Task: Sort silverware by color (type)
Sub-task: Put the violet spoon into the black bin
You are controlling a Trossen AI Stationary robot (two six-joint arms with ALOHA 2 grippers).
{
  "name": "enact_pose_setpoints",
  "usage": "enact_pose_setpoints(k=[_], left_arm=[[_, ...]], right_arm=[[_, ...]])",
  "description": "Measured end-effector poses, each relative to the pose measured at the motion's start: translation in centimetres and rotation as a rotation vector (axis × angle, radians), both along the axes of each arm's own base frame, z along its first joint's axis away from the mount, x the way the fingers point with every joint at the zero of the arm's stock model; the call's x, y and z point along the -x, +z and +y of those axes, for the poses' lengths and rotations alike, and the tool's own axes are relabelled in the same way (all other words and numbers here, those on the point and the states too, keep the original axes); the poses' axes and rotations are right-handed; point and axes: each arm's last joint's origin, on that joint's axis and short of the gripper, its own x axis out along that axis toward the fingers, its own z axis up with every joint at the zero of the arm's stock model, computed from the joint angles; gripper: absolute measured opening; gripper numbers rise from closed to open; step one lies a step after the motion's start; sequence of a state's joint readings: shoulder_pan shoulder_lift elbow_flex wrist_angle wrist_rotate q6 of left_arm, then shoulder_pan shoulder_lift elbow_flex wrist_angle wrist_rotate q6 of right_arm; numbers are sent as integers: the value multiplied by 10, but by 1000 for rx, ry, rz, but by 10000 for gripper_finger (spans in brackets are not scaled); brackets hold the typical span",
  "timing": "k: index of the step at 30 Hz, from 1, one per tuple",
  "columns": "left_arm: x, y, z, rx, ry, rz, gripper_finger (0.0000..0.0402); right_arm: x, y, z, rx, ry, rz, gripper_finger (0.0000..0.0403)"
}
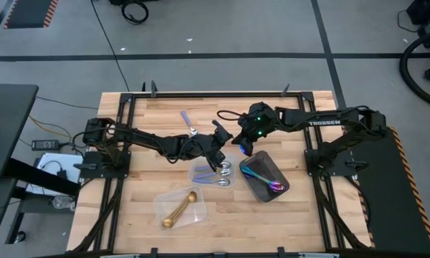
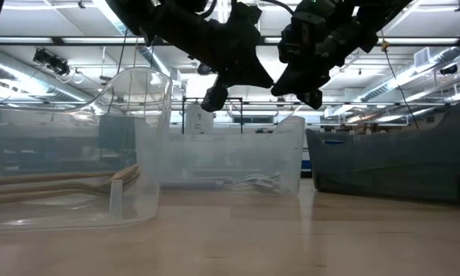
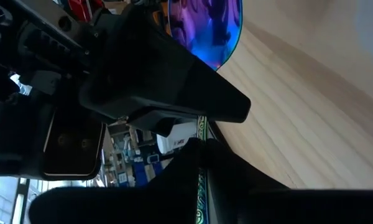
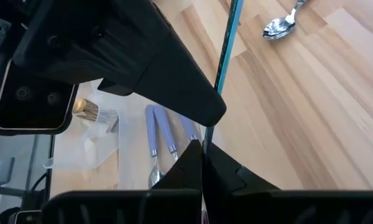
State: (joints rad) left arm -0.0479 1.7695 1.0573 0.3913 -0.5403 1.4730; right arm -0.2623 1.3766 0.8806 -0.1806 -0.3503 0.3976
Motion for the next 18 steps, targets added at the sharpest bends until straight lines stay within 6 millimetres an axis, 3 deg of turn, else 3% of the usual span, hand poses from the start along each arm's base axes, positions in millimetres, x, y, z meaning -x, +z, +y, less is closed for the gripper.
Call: enact_pose_setpoints(k=[4, 11, 18], left_arm=[[0, 0, -3, 64, -14, -29, 45], [0, 3, -24, 251, -23, -149, 106], [12, 14, -55, 542, 21, -263, 125]], right_arm=[[1, -1, 1, -41, -7, 11, 7], [11, -2, 4, -91, -11, 98, 6], [26, 3, 34, -80, 72, 208, 7]])
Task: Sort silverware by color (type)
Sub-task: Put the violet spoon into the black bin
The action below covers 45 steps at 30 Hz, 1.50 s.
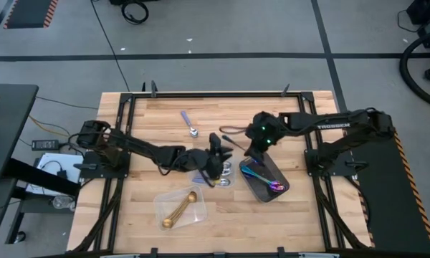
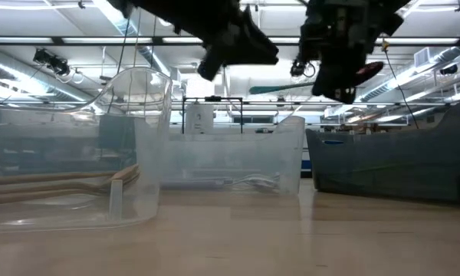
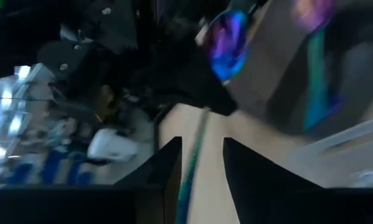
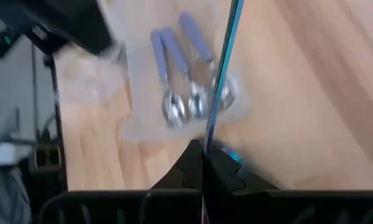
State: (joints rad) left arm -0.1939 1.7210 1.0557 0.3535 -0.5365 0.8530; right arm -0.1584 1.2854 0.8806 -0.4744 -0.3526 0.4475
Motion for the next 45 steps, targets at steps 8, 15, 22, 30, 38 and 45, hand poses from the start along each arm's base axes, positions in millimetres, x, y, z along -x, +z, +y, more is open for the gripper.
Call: enact_pose_setpoints(k=[8, 15, 22, 30, 38, 45], left_arm=[[17, 6, -28, 249, -110, 43, 107], [30, -5, -44, 309, -81, 162, 85], [37, -15, -41, 311, 4, 257, 54], [42, -21, -19, 320, 51, 219, 46], [59, -17, 13, 386, 95, 57, 46], [62, -20, 52, 559, 195, 35, 46]], right_arm=[[18, 1, 39, 68, 48, 138, 7], [33, -6, 58, 8, 13, 322, 8], [40, -7, 71, -51, 79, 393, 9], [43, -18, 77, 5, 58, 420, 9], [40, -31, 76, 2, 3, 376, 9], [43, -45, 75, 37, -12, 365, 9]])
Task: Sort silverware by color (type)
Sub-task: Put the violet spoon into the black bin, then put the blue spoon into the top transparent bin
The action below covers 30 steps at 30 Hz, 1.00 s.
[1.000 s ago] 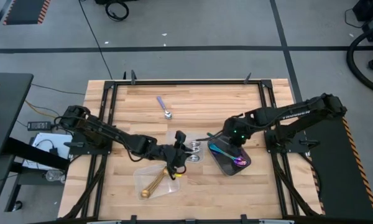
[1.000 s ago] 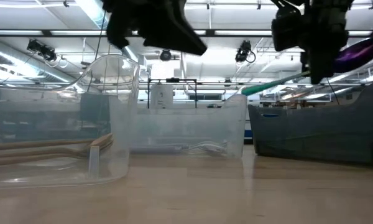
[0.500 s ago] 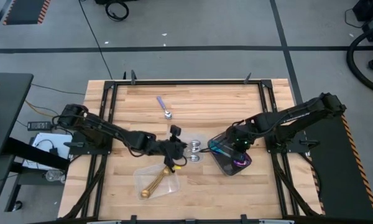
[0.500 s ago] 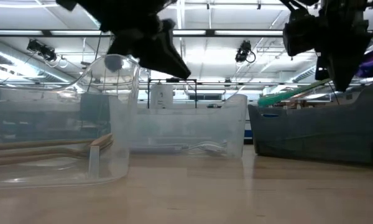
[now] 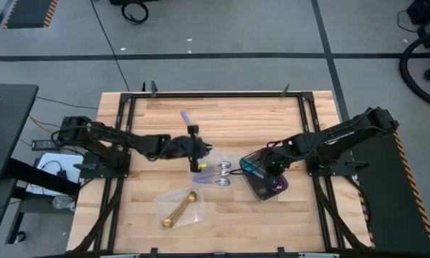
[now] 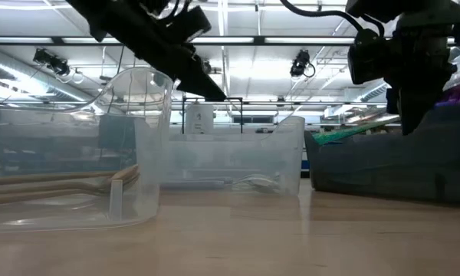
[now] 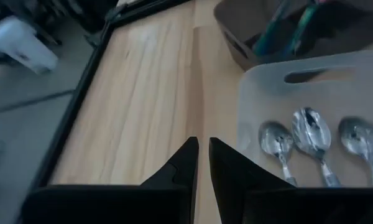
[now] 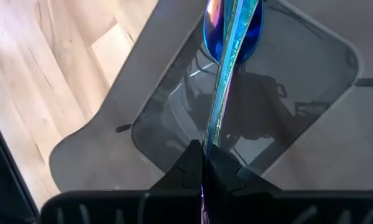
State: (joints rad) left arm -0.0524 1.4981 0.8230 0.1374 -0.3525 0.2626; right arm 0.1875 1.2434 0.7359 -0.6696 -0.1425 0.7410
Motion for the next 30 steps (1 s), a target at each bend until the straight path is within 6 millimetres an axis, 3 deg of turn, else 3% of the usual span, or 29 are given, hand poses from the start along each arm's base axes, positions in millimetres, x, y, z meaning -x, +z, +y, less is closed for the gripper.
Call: enact_pose_setpoints(k=[9, 17, 22, 30], left_arm=[[2, -2, 38, 212, 184, -54, 46], [6, -7, 47, 276, 217, -8, 82], [10, -10, 58, 307, 235, 25, 105], [22, -18, 78, 299, 301, 145, 107]], right_arm=[[3, -7, -1, 34, 20, 10, 25], [4, -14, 1, -4, 70, -21, 64], [5, -9, 0, -25, 62, -35, 69], [9, 2, 2, -111, 59, -72, 67]])
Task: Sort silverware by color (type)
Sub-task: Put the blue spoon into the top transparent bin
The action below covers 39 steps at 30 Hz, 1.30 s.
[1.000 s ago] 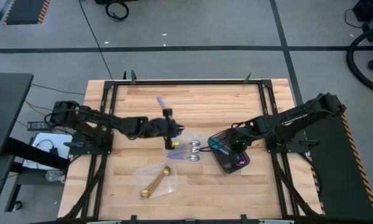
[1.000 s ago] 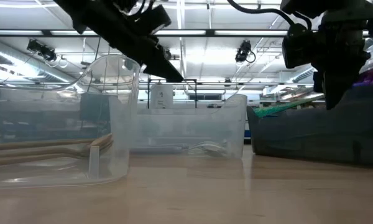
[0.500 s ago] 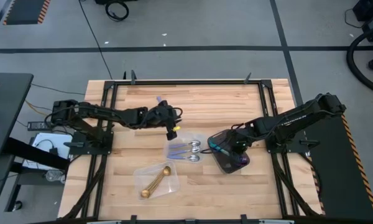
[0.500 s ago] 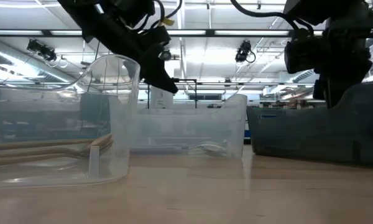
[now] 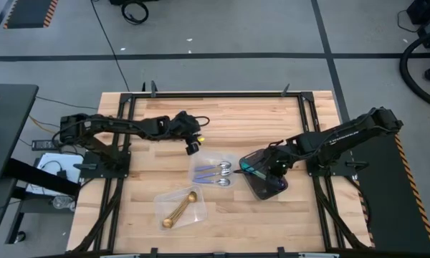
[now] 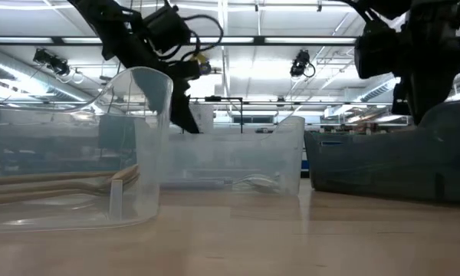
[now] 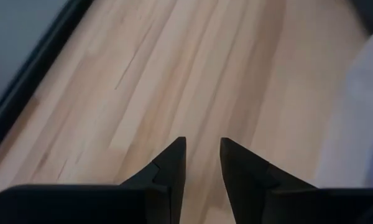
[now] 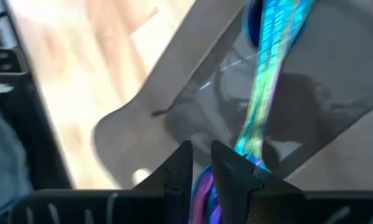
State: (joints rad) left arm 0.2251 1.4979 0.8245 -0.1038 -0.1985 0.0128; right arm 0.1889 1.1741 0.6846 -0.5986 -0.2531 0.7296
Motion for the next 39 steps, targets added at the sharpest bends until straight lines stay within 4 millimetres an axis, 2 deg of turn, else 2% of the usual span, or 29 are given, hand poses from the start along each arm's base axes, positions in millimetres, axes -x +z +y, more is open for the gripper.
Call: enact_pose_setpoints(k=[6, 10, 21, 24, 32, 39], left_arm=[[8, -12, 15, 45, 42, 98, 107], [3, -18, 23, 68, 49, 135, 107], [-2, -26, 20, -132, -214, 363, 109], [-4, -32, 17, -155, -258, 395, 121], [-10, -47, 17, -208, -297, 452, 192], [-16, -60, 20, -273, -259, 479, 189]], right_arm=[[4, 9, 4, -41, 12, -43, 67], [6, 17, 4, -67, 22, -111, 67], [13, 37, 6, -20, 32, -288, 67], [12, 41, 10, 1, 49, -338, 67], [10, 40, 16, 39, 69, -364, 67], [7, 40, 19, 46, 75, -382, 67]])
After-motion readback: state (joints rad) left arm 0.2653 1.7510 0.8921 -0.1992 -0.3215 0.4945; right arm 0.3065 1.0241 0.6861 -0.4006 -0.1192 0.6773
